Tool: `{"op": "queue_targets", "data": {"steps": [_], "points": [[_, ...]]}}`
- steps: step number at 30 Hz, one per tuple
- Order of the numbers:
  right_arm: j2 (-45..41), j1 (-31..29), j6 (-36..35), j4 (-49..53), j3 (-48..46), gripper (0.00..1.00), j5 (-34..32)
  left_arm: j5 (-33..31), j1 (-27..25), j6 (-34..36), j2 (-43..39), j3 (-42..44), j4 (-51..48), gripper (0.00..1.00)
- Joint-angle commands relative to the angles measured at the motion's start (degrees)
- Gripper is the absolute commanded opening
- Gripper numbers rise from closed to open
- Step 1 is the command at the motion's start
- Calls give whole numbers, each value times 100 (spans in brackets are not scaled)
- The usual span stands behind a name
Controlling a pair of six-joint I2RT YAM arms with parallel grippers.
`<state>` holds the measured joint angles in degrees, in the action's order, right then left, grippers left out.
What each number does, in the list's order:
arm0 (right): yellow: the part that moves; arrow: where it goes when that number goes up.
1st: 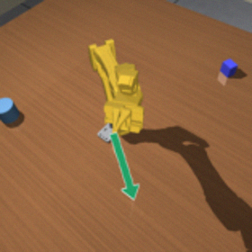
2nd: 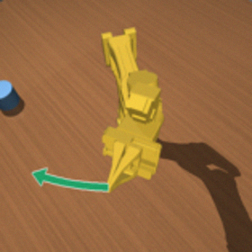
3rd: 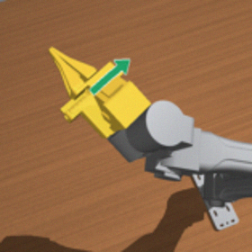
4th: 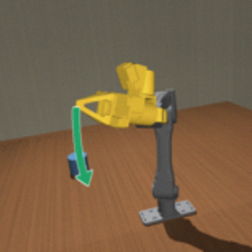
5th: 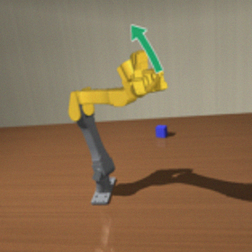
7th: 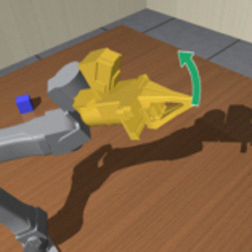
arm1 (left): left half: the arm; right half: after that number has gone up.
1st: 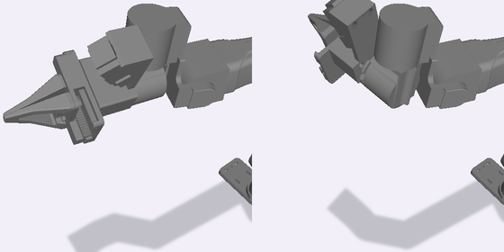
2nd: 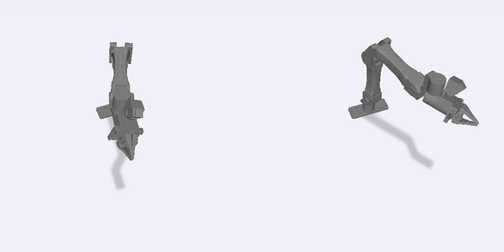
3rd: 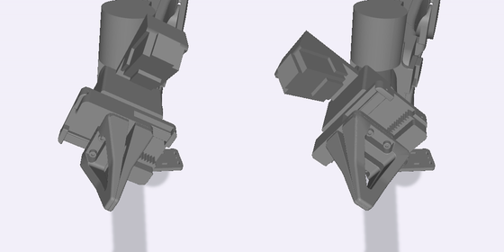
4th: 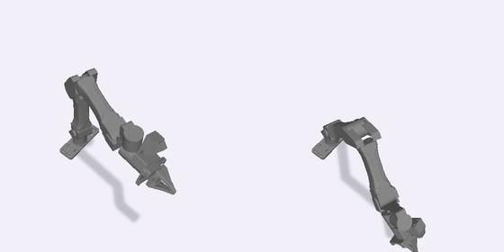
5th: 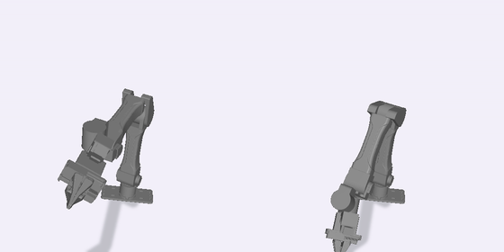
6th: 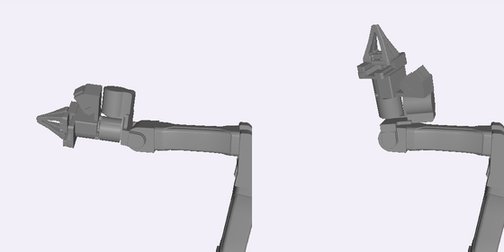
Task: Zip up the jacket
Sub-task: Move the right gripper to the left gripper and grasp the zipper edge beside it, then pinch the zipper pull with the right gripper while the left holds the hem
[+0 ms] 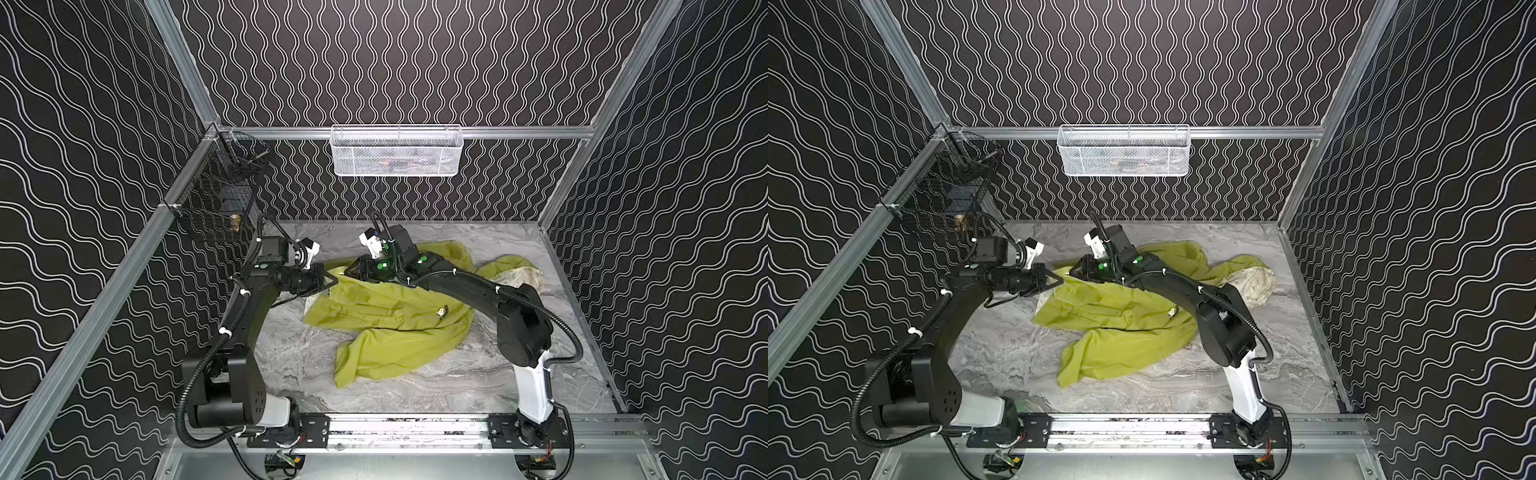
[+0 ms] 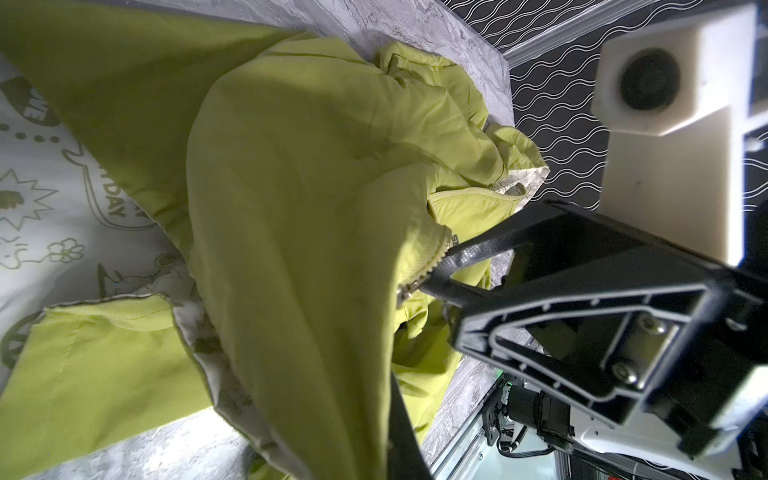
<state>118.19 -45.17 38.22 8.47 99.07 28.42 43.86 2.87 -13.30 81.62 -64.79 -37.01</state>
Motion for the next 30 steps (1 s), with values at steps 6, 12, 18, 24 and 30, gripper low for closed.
{"op": "queue_targets", "data": {"steps": [6,12,18,24,30], "points": [[-10,-1,72,-239,7,28,128,149,12,141,-40,-5,18,0],[63,-1,98,-205,71,27,138,165,12,126,-39,-1,28,0],[204,-4,93,-104,217,29,119,173,11,126,-40,-1,43,0],[268,-4,99,-60,245,26,80,185,16,125,-32,6,53,0],[250,16,116,27,253,11,-51,167,20,135,-37,10,30,0]]}}
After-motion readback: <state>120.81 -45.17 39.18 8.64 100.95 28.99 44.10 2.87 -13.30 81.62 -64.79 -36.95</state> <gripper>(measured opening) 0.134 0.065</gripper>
